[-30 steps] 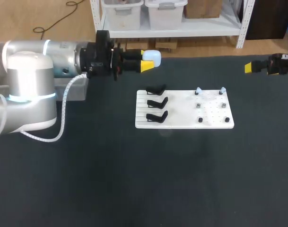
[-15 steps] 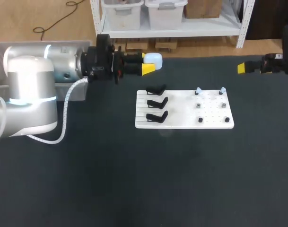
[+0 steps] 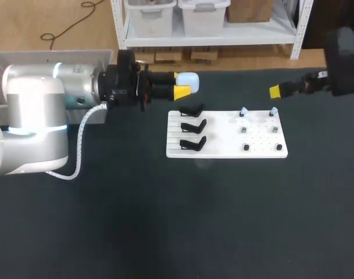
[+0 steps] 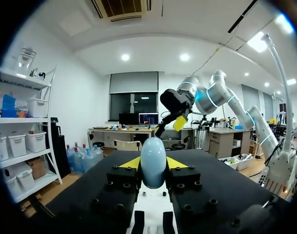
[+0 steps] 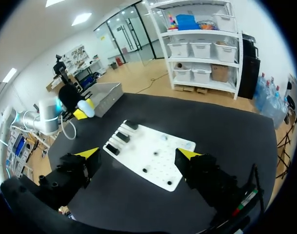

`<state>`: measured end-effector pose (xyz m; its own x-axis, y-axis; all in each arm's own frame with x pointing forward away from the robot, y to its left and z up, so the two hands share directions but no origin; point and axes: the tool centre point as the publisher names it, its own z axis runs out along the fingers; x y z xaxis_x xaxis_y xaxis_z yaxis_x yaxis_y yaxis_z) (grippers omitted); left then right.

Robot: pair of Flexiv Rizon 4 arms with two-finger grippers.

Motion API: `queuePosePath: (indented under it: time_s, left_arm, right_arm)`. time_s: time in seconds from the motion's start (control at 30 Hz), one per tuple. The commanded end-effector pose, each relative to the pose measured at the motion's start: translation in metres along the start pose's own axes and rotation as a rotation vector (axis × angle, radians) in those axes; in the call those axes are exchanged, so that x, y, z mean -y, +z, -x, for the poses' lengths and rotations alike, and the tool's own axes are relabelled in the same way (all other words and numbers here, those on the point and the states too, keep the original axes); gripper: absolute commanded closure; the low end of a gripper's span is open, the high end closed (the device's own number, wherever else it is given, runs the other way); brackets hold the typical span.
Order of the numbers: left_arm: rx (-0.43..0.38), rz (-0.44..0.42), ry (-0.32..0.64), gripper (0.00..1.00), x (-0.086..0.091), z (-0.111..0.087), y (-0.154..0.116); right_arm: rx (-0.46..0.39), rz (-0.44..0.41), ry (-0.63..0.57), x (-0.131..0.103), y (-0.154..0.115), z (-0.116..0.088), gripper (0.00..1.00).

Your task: Pick up each earbud case from the left stands, insert the matching earbuds, close the lid, and place the case in the box.

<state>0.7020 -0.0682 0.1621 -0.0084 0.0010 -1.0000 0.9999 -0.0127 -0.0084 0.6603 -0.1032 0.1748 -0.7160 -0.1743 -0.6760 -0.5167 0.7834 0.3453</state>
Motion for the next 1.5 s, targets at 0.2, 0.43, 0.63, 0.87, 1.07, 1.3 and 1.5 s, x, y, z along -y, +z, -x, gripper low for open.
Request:
queuePosePath:
  time_s: [0.2,0.43,0.63,0.87,1.07,1.3,1.5]
  left_arm:
    - [-0.017,-0.014,-0.007,1.00,-0.002,-0.006,0.002]
    - [-0.026,-0.013,-0.002,1.00,-0.004,-0.009,0.004]
    - [-0.029,-0.013,0.003,1.00,-0.005,-0.009,0.004]
    - [-0.029,-0.013,0.003,1.00,-0.005,-0.009,0.004]
    - [-0.029,-0.013,0.003,1.00,-0.005,-0.009,0.004]
    - [-0.029,-0.013,0.003,1.00,-0.005,-0.009,0.004]
    - [-0.029,-0.013,0.003,1.00,-0.005,-0.009,0.004]
  right_arm:
    - [-0.047,0.000,0.012,-0.033,0.007,-0.002,0.00]
    - [-0.102,0.017,0.016,-0.051,0.018,-0.006,0.00]
    - [-0.119,0.022,0.002,-0.062,0.027,-0.006,0.00]
    - [-0.140,0.021,-0.033,-0.081,0.039,0.006,0.00]
    - [-0.194,0.019,-0.023,-0.093,0.055,0.020,0.00]
    - [-0.265,0.023,-0.005,-0.102,0.077,0.033,0.00]
    - [-0.305,0.030,-0.002,-0.105,0.093,0.038,0.00]
